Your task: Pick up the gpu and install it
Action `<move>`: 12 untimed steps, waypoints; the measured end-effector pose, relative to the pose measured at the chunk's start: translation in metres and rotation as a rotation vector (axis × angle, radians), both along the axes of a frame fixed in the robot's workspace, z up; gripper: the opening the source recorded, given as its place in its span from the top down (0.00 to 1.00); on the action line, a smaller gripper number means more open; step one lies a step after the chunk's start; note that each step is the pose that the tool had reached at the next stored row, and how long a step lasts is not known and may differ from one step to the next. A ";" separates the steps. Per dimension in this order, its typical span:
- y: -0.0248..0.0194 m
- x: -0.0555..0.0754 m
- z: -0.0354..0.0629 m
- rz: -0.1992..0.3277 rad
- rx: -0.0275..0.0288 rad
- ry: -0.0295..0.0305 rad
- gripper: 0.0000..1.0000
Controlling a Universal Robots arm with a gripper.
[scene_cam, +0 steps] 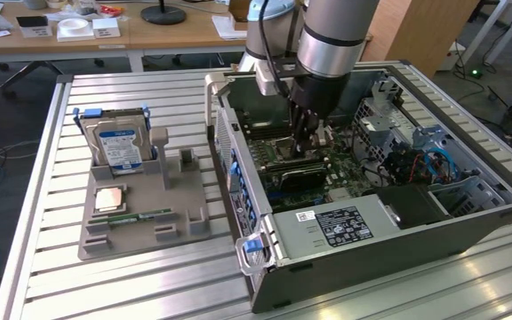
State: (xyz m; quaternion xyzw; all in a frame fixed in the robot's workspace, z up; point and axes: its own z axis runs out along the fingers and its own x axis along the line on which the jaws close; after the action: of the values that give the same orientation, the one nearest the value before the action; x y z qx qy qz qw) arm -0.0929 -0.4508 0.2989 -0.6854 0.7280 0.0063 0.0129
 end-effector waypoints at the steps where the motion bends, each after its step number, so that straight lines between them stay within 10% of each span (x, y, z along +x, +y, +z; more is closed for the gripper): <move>1: 0.0000 0.000 0.0023 0.000 0.0000 0.0000 0.89; 12: 0.0001 0.000 0.0193 0.000 0.0000 0.0000 0.89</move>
State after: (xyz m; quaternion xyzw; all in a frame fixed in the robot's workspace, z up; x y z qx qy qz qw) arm -0.0929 -0.4508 0.3182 -0.6854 0.7280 0.0063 0.0129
